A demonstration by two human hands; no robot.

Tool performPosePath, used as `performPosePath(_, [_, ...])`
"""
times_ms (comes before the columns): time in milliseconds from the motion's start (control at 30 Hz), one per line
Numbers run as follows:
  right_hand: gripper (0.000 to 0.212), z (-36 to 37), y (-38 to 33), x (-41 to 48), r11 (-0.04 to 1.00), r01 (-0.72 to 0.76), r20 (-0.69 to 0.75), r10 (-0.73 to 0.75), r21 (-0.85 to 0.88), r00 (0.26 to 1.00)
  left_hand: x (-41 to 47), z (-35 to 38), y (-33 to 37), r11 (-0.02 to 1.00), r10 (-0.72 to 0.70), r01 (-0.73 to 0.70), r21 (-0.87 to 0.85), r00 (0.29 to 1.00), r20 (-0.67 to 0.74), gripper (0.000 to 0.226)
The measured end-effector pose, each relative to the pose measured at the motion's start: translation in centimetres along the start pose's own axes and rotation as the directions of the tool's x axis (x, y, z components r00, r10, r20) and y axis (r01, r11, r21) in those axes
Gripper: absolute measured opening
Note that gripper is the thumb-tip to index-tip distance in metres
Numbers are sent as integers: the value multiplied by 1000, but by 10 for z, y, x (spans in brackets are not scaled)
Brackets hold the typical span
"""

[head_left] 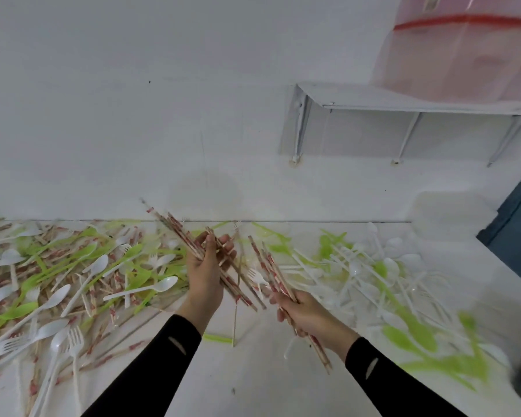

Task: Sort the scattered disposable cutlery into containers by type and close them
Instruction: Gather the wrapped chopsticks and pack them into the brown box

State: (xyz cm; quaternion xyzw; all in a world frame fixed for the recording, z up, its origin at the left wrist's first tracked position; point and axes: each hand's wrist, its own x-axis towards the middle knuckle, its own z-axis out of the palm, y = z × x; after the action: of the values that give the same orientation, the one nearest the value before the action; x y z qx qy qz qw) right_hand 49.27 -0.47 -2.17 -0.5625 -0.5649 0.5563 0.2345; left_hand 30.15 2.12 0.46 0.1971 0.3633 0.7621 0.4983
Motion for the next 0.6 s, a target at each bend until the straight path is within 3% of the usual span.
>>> performPosePath(100, [31, -7, 7, -2, 994, 25, -79, -17, 103, 997, -5, 22, -20, 998, -15, 16, 61, 1000, -9, 12])
performPosePath(267, [22, -30, 16, -3, 987, 119, -86, -110, 104, 990, -11, 37, -33, 968, 12, -15, 249, 1000, 12, 24])
performPosePath(400, [25, -45, 22, 4, 994, 63, -115, -53, 89, 992, -14, 32, -24, 967, 36, -50, 248, 998, 60, 34])
performPosePath(500, [23, -48, 22, 6, 955, -2, -45, 16, 295, 999, -14, 27, -17, 982, 51, -58, 180, 998, 43, 33])
performPosePath(600, [17, -41, 24, 9, 969, -7, -10, 9, 246, 1000, -16, 23, -17, 987, 54, -52, 152, 999, -5, 32])
